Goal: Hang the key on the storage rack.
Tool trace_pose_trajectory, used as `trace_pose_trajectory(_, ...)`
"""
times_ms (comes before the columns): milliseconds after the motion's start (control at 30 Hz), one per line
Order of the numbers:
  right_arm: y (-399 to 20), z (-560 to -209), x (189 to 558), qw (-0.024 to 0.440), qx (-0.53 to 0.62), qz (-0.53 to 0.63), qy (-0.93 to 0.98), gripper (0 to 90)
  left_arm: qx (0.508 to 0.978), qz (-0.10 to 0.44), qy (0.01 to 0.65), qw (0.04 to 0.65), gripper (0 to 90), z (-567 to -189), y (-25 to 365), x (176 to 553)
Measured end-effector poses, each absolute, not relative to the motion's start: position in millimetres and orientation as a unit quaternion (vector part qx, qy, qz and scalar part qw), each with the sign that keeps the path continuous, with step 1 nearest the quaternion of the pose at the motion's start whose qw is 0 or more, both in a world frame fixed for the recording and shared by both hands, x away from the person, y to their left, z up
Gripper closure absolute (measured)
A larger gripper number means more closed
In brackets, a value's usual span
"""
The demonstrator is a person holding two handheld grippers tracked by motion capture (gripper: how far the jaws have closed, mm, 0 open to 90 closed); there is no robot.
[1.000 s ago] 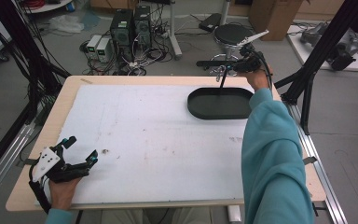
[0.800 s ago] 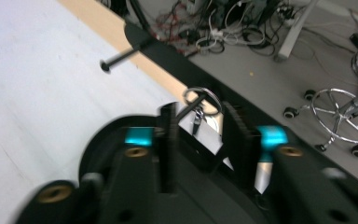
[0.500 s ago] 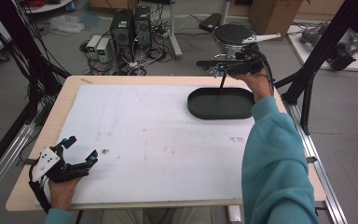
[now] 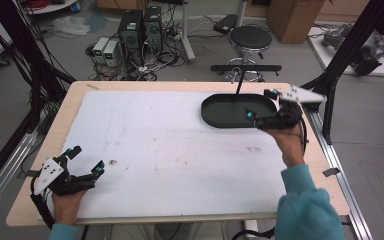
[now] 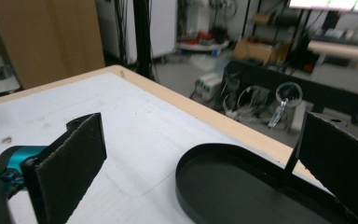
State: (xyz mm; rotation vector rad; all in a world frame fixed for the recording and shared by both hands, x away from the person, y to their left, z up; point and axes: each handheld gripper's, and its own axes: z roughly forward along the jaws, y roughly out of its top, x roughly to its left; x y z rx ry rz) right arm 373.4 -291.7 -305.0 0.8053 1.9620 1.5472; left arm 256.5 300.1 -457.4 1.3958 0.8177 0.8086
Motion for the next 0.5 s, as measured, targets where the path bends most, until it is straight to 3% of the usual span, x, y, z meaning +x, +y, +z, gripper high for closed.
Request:
trace_pose_trajectory(233, -302.6, -355.6, 319.6, 0.278, 0.292, 0.604, 0.687, 0.6, 0.606, 0.353, 0.353, 0.619, 3.1, -457.5, 299.9, 255.9)
trace_pose_trajectory(500, -321.1, -414.7, 297.0, 0.304, 0.314, 0.623, 0.649, 0.6, 0.604, 0.358, 0.349, 0.62, 3.1, -457.9, 299.5, 254.9)
